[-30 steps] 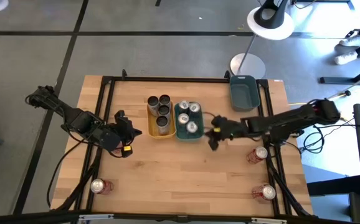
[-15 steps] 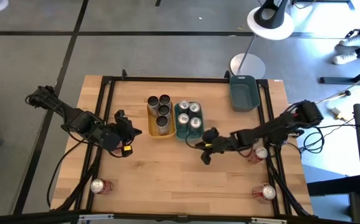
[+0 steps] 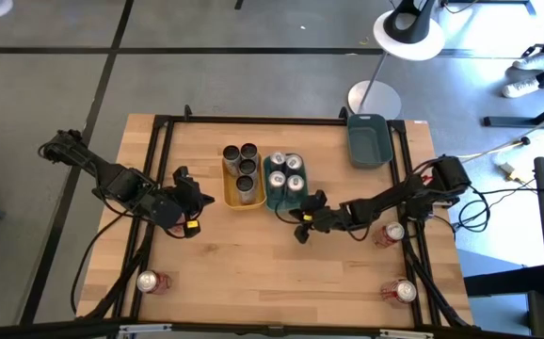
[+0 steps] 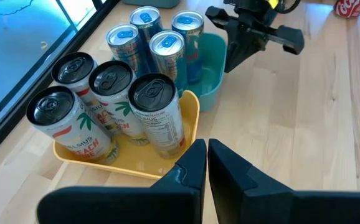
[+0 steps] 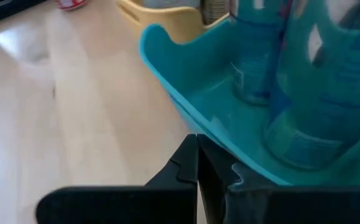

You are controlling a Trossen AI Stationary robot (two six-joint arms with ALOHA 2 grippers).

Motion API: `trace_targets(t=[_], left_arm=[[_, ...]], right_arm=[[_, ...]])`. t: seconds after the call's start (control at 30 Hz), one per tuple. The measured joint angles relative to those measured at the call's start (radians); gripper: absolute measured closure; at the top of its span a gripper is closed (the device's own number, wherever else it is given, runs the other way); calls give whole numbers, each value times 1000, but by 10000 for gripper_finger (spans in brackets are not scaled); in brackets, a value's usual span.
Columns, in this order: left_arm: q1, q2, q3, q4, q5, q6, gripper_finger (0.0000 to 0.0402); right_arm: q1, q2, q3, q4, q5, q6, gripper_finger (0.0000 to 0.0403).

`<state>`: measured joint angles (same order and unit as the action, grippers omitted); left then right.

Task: Sort soda cans
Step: Adjust the green bin

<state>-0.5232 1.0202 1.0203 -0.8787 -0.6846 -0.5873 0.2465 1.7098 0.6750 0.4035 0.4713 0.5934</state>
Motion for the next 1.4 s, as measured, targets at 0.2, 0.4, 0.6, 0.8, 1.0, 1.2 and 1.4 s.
trace_targets(t=[0.2, 0.4, 0.6, 0.8, 1.0, 1.2, 1.4], left_arm=[[0, 0, 0, 0, 0, 0, 391], [0, 0, 0, 1, 0, 0, 391], [0, 0, 0, 1, -1, 0, 391], [0, 0, 0, 1, -5, 0, 391], [0, 0, 0, 6, -12, 10, 391], [0, 0, 0, 5, -12, -7, 391], [0, 0, 0, 1, -11, -3, 391]], right_arm=[[-36, 4, 0, 7, -6, -26, 400], [-58, 16, 0, 39, -16, -35, 400], [-59, 65, 0, 139, -34, -64, 400], [-62, 108, 1, 213, -22, -70, 400], [-62, 101, 35, 110, -81, -106, 400], [-21, -68, 54, -264, -101, -88, 400], [9, -252, 54, -730, 52, 41, 400]])
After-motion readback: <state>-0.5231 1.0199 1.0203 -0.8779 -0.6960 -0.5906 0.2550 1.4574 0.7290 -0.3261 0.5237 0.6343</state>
